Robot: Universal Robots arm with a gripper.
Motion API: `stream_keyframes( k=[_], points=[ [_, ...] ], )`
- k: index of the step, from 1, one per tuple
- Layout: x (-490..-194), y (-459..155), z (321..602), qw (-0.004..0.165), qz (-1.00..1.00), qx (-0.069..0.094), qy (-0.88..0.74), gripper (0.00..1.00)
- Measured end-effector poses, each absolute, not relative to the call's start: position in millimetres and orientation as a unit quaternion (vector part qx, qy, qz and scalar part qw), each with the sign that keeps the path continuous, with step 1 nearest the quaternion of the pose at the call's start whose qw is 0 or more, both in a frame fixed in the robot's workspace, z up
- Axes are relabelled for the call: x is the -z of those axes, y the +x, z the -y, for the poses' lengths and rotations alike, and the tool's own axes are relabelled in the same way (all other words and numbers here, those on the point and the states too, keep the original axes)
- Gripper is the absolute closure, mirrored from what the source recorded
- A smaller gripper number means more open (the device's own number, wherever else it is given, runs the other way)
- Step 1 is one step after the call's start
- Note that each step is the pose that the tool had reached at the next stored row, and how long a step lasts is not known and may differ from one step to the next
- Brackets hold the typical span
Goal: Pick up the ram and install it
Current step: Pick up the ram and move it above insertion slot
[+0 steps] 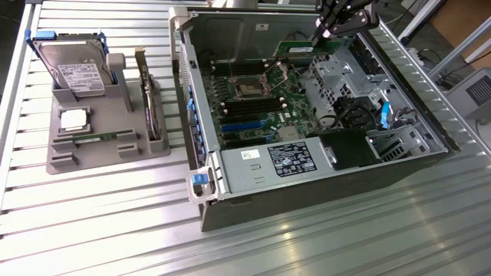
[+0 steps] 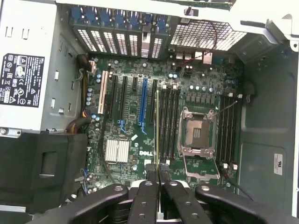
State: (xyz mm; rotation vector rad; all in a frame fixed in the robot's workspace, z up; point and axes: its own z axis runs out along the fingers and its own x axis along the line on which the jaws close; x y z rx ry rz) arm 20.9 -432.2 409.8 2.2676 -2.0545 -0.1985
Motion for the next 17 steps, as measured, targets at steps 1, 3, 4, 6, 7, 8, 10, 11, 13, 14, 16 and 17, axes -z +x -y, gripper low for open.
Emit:
stream_keyframes(
  k=[1, 3, 4, 6, 7, 8, 10, 11, 13, 14, 16, 17],
  points=[
    [-409.7, 22.1, 432.0, 0.038, 0.67, 0.065, 0.739, 0.88],
    [-409.4, 24.8, 431.7, 0.038, 0.669, 0.065, 0.739, 0.88],
    [-409.2, 26.9, 431.5, 0.038, 0.669, 0.065, 0.739, 0.88],
    [-408.8, 31.0, 431.0, 0.038, 0.669, 0.065, 0.739, 0.88],
    [-408.6, 32.4, 430.9, 0.038, 0.669, 0.065, 0.739, 0.88],
    [-408.4, 33.4, 430.7, 0.038, 0.669, 0.065, 0.739, 0.88],
    [-408.1, 36.9, 430.3, 0.038, 0.669, 0.065, 0.739, 0.88],
    [-407.9, 38.7, 430.0, 0.038, 0.669, 0.065, 0.739, 0.88],
    [-407.5, 44.8, 429.2, 0.038, 0.669, 0.065, 0.739, 0.88],
    [-407.3, 46.0, 429.1, 0.038, 0.669, 0.065, 0.739, 0.88],
    [-407.3, 46.0, 429.1, 0.038, 0.669, 0.065, 0.739, 0.88],
    [-407.3, 46.0, 429.1, 0.038, 0.669, 0.065, 0.739, 0.88]
  ],
)
